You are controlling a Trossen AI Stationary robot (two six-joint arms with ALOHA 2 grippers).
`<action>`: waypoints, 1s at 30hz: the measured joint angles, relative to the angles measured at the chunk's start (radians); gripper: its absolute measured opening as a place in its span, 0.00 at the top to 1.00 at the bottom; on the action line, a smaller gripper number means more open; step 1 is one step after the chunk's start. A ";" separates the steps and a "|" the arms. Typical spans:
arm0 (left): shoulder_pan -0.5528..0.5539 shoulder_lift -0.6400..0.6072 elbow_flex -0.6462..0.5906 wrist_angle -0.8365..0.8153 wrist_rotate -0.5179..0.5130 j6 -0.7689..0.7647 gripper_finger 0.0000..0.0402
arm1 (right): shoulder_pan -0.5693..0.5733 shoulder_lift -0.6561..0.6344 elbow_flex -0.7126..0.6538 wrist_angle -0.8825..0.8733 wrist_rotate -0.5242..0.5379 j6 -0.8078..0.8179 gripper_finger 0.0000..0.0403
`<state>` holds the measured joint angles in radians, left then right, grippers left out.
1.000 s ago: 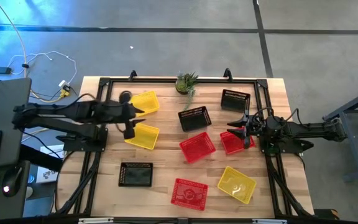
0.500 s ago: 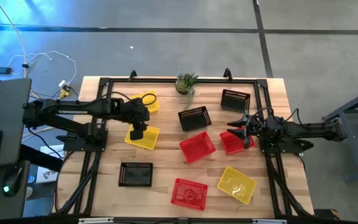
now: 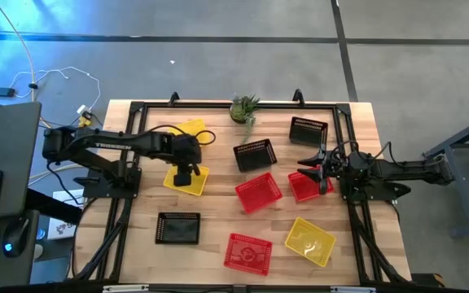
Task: Stack baskets by color
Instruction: Stack the middle yellow bin on top of the top yellow bin on the table
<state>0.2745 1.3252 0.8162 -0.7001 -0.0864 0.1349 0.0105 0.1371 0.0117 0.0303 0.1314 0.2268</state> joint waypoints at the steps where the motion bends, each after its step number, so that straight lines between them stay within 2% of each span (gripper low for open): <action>1: 0.000 0.008 0.000 0.000 -0.001 0.000 0.64 | 0.000 0.000 0.000 0.000 0.000 0.000 0.66; 11: 0.000 0.081 0.000 0.001 -0.053 0.012 0.64 | 0.000 0.000 0.000 0.000 0.000 0.000 0.66; 20: 0.000 0.144 0.000 0.001 -0.053 0.026 0.65 | 0.000 0.000 0.000 0.000 0.000 0.000 0.66; 24: 0.000 0.167 0.000 0.001 -0.054 0.037 0.72 | 0.000 0.000 0.000 0.000 0.000 0.000 0.66; 30: 0.000 0.180 0.000 0.001 -0.049 0.050 0.91 | 0.000 0.000 0.000 0.000 0.000 0.000 0.66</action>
<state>0.2745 1.5055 0.8162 -0.6991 -0.1359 0.1854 0.0102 0.1371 0.0119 0.0300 0.1314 0.2268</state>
